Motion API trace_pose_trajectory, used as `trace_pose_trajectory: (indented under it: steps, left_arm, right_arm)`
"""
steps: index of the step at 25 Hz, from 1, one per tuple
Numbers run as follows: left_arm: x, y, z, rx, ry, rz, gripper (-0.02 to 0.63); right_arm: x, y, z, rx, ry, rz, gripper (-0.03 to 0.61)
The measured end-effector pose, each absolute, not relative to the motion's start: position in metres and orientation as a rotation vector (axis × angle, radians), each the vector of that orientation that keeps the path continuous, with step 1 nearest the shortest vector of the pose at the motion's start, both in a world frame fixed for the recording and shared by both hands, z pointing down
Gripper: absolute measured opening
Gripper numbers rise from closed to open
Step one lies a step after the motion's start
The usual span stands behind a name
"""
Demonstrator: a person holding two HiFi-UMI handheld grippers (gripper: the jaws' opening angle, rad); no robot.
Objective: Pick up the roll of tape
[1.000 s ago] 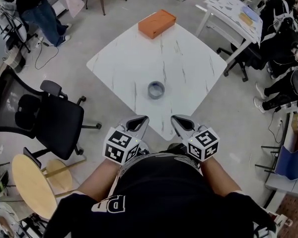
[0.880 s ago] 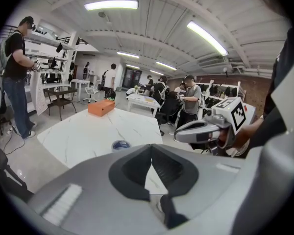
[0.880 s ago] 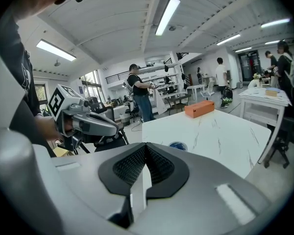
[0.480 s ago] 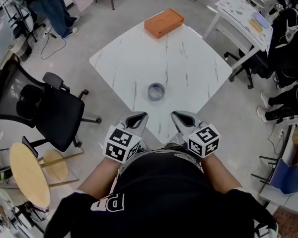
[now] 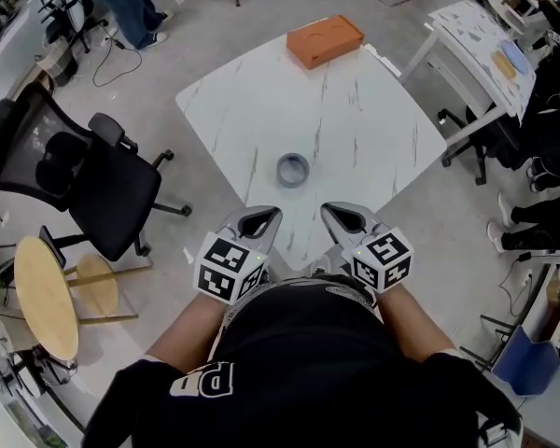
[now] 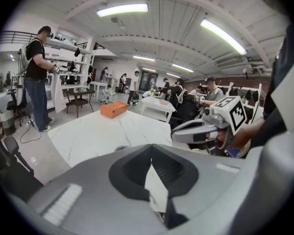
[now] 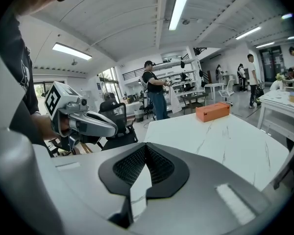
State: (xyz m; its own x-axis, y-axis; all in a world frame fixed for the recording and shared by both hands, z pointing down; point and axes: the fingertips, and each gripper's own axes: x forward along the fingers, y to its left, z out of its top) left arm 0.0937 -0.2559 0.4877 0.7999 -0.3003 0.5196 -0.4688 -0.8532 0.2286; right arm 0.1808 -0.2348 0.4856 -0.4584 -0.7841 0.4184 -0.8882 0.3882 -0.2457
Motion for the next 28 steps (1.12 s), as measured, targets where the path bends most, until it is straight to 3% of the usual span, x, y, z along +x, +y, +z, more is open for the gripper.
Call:
trace_pose_trajectory:
  steps: [20, 22, 28]
  left_arm:
    - [0.098, -0.253, 0.483, 2.645, -0.609, 0.698, 0.06]
    - [0.098, -0.253, 0.483, 2.645, -0.604, 0.702, 0.06]
    - [0.097, -0.252, 0.484, 2.651, -0.585, 0.705, 0.06]
  right_arm:
    - [0.182, -0.238, 0.482, 1.463, -2.457, 0.641, 0.0]
    - [0.178, -0.237, 0.48, 1.449, -2.471, 0.636, 0.049]
    - [0.175, -0.236, 0.48, 1.451, -2.463, 0.623, 0.054]
